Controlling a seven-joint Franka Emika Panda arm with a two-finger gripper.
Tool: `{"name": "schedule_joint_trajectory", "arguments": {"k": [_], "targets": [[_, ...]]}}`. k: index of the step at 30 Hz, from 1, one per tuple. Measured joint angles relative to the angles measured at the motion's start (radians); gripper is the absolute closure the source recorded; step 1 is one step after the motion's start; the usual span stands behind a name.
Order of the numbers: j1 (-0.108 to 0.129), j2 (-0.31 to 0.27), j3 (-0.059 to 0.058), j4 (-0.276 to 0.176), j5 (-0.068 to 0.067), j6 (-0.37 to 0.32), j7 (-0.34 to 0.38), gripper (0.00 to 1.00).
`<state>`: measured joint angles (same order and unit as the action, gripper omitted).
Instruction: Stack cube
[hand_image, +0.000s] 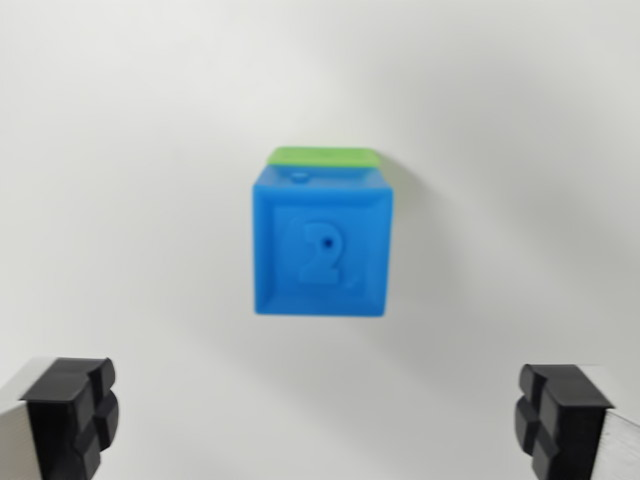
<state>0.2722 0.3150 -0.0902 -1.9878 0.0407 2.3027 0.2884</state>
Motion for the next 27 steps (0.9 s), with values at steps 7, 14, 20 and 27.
{"name": "schedule_joint_trajectory", "arguments": {"k": [7,14,20,27], "targets": [[0.000,-0.042,0.000,0.023,-0.006,-0.065,0.004,0.00],[0.000,-0.081,-0.001,0.054,-0.011,-0.133,0.007,0.00],[0.000,-0.106,-0.001,0.082,-0.013,-0.187,0.009,0.00],[0.000,-0.128,-0.001,0.116,-0.016,-0.243,0.012,0.00]]}}
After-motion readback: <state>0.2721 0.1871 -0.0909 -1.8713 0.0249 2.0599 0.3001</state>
